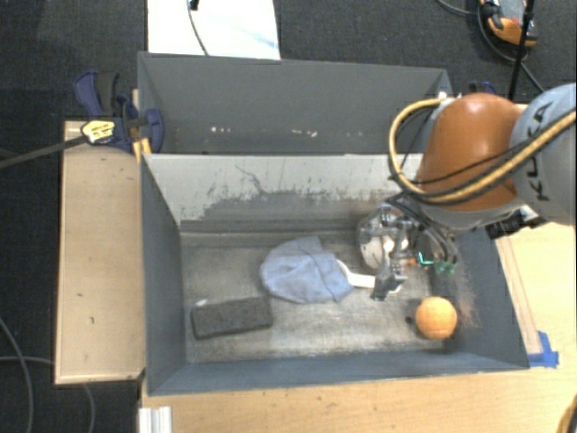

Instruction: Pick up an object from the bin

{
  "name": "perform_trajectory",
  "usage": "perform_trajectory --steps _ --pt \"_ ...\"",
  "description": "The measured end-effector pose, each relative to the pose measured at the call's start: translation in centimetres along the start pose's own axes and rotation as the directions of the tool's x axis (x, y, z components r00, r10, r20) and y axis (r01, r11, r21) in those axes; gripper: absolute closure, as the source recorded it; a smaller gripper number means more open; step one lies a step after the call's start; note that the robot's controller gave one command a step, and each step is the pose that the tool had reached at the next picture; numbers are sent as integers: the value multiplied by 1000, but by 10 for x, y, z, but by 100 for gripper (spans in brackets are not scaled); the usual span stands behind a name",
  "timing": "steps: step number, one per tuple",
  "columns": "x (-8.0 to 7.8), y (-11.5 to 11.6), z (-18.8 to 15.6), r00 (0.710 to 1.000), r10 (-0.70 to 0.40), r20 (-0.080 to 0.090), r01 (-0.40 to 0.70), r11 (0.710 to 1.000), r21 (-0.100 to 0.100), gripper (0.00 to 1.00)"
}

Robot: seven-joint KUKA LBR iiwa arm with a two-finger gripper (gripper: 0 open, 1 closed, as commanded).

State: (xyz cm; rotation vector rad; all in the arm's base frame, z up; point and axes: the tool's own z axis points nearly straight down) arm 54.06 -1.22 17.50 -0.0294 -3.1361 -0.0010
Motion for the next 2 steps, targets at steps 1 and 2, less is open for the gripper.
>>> perform_trajectory --steps 1,2 --pt "-2 0 -4 1000 0 9 0 1000 0 0" --pt "-2 3 91 999 19 28 -19 1000 1 100"
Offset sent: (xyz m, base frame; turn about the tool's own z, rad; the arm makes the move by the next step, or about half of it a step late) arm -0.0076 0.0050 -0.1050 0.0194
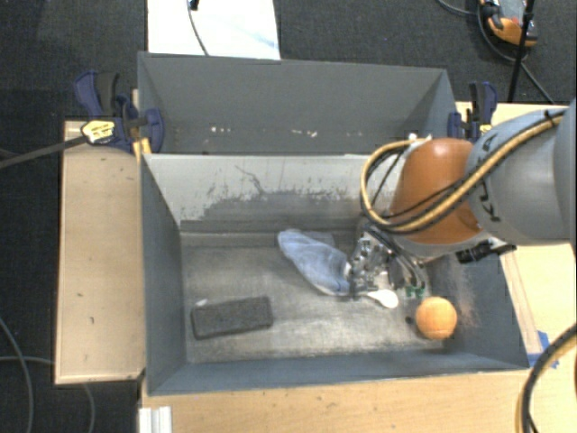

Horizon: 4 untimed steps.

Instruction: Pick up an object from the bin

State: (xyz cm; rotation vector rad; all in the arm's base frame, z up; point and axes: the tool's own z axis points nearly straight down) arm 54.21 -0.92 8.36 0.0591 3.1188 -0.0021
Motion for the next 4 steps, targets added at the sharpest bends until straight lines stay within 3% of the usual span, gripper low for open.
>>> perform_trajectory --steps 1,2,3,4 --pt "0 0 0 1000 0 0 0 1000 0 100" --pt "-24 -15 2 999 33 -22 -33 999 -9 100" --pt "-25 -32 2 999 -34 5 34 999 -15 100" --pt "-17 -38 -29 1000 -5 -25 5 1000 -4 100"
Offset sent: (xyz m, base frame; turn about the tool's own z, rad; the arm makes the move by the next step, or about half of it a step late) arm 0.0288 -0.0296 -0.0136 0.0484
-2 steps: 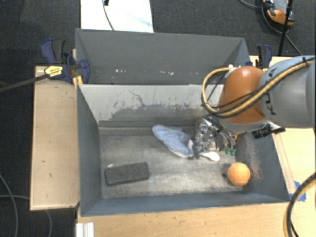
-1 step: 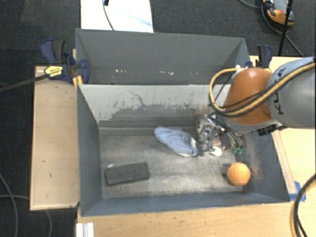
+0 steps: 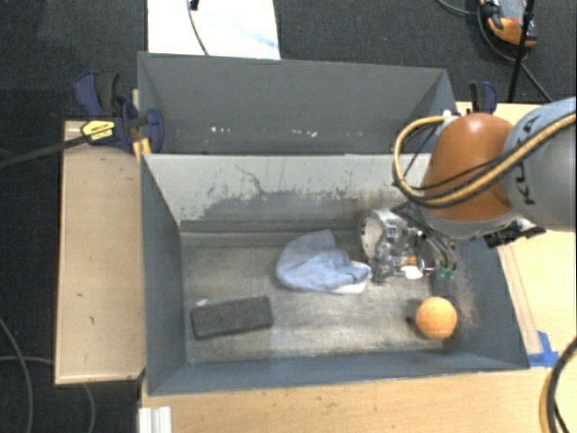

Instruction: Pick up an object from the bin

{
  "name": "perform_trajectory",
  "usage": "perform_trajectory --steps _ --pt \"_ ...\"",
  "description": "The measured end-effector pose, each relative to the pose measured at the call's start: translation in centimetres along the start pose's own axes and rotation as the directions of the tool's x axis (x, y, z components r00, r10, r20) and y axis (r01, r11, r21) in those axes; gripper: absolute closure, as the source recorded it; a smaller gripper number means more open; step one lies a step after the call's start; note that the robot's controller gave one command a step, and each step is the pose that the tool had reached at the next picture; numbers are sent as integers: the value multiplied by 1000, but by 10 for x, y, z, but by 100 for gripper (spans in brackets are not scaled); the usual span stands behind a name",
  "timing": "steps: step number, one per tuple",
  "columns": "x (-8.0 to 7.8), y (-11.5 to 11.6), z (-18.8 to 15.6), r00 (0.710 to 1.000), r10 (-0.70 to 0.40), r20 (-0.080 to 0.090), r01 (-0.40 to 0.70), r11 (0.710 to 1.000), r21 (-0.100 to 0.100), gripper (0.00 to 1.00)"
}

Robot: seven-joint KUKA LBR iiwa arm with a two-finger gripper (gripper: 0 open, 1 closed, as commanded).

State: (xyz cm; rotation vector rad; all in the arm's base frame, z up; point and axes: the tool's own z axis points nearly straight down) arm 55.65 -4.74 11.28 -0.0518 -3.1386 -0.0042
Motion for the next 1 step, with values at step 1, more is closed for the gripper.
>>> perform_trajectory --steps 1 --pt "-11 -8 -24 999 46 9 -46 999 1 100"
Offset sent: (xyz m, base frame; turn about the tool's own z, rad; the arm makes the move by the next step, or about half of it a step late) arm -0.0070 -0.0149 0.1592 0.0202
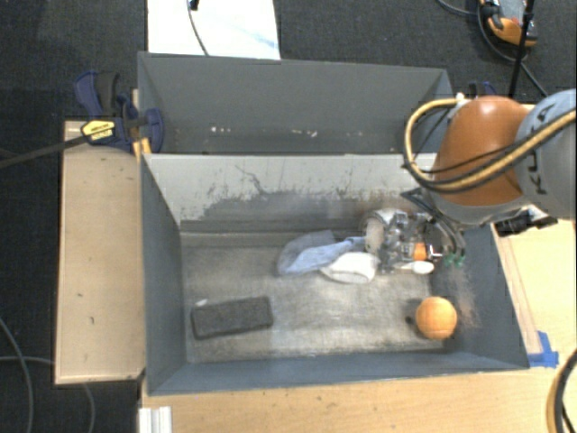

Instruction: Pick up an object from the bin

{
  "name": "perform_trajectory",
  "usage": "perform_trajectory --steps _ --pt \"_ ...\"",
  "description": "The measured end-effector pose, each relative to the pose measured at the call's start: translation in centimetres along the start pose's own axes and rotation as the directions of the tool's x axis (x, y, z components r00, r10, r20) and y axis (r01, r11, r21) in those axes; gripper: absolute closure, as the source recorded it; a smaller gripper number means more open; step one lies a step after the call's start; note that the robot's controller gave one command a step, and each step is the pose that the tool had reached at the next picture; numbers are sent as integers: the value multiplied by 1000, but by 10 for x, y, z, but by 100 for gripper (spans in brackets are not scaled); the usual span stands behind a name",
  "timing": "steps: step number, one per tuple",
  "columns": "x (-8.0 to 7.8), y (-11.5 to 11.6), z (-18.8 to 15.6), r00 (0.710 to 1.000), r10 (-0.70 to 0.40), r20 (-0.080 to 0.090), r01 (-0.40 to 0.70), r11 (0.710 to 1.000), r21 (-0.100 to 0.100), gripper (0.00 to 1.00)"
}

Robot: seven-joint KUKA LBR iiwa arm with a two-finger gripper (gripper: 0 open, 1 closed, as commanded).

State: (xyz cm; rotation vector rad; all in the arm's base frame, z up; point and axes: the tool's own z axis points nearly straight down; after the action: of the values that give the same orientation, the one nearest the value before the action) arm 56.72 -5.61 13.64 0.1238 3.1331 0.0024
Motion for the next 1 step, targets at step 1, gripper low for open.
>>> perform_trajectory --steps 1 --pt "8 -3 -25 1000 4 -15 -4 1000 1 100"
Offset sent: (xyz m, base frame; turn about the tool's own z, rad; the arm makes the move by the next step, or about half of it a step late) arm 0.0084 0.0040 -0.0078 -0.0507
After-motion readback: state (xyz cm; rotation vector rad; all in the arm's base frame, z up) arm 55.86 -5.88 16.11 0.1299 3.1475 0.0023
